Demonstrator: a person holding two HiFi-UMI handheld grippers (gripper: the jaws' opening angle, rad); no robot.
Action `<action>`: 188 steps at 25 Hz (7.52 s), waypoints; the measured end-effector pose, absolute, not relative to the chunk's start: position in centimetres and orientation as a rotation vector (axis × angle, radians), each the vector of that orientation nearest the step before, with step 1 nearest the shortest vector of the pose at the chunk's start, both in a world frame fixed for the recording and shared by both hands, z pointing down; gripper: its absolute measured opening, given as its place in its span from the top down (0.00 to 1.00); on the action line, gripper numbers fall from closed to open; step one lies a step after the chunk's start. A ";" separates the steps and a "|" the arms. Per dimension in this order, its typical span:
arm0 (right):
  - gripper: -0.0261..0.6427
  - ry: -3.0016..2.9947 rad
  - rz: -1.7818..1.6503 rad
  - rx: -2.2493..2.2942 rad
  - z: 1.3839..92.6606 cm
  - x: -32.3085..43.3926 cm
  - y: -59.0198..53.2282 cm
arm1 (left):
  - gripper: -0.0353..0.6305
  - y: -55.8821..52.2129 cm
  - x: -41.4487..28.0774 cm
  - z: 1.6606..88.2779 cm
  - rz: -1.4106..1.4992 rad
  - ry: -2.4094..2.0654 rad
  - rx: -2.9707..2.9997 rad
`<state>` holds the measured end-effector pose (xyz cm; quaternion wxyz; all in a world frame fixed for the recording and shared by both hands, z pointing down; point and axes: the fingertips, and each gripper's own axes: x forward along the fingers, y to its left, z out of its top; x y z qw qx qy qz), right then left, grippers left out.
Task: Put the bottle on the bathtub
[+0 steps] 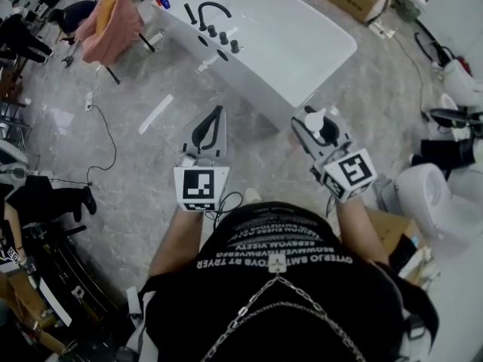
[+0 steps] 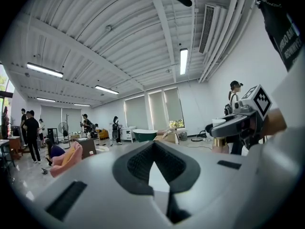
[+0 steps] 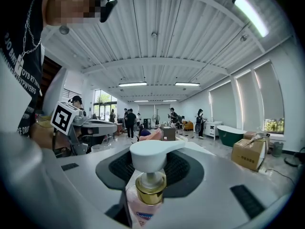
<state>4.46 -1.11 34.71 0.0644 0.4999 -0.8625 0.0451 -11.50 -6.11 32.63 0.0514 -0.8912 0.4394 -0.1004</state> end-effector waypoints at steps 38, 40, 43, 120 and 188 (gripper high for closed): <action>0.74 -2.646 0.126 1.370 35.9 10.6 -16.2 | 0.94 -19.6 -4.8 34.3 -0.370 1.434 -2.710; 0.74 -2.650 0.130 1.353 36.0 11.0 -17.1 | 0.94 -20.4 -4.4 34.5 -0.378 1.442 -2.708; 0.74 -2.658 0.142 1.342 35.8 11.7 -18.4 | 0.94 -21.6 -3.9 34.4 -0.388 1.453 -2.700; 0.73 -2.405 0.527 1.203 57.7 11.8 -43.2 | 0.94 -42.5 -7.3 41.6 -0.542 1.612 -2.691; 0.65 -2.238 0.631 1.099 74.6 11.1 -48.5 | 0.94 -39.8 -9.1 49.5 -0.661 1.736 -2.789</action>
